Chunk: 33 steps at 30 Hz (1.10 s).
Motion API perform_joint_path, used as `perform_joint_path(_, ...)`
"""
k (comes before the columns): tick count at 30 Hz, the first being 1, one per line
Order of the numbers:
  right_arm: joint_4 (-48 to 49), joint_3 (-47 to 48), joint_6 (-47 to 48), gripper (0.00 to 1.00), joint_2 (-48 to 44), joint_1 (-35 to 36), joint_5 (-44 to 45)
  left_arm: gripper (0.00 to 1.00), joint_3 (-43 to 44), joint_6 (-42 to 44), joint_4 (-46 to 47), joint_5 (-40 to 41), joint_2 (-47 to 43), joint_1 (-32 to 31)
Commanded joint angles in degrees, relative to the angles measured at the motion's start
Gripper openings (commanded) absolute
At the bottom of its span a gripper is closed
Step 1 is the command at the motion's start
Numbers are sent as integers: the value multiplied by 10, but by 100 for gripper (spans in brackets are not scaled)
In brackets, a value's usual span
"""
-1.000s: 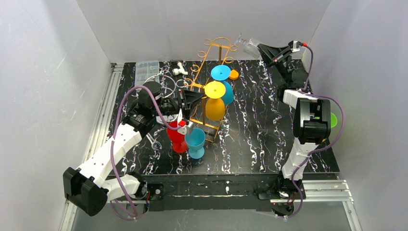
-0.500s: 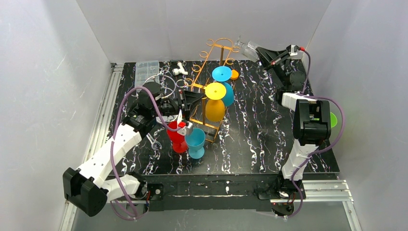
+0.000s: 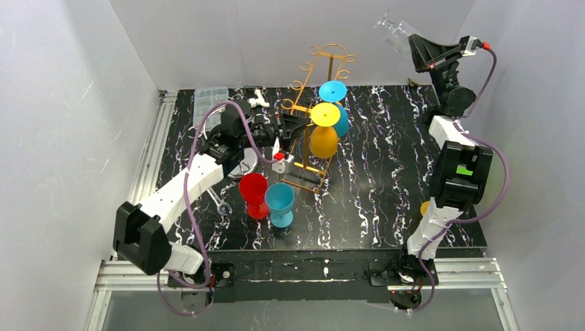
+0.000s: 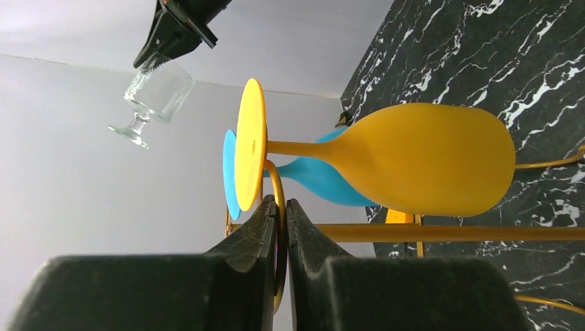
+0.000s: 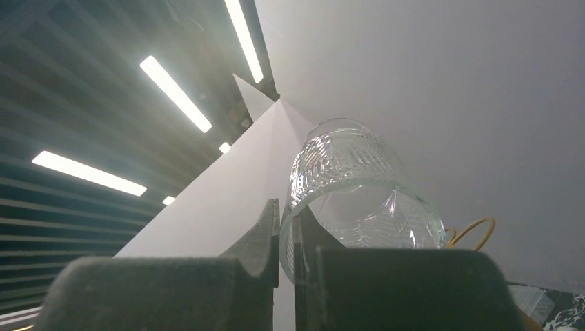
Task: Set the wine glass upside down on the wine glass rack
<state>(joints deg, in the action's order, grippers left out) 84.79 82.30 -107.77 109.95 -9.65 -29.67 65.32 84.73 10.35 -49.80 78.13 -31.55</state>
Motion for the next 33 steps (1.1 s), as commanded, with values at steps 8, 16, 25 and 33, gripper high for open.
perform_joint_path(8,179,-33,8,1,-73,23,-11,76,76,-67,-89,55,128,-37)
perform_joint_path(16,177,-72,14,1,-132,47,-19,98,68,-106,-169,103,28,-37)
perform_joint_path(25,151,-31,16,1,-173,47,-20,98,32,-139,-261,185,-117,-42)
perform_joint_path(33,52,-26,89,1,-251,122,-64,98,51,-215,-349,307,-217,-40)
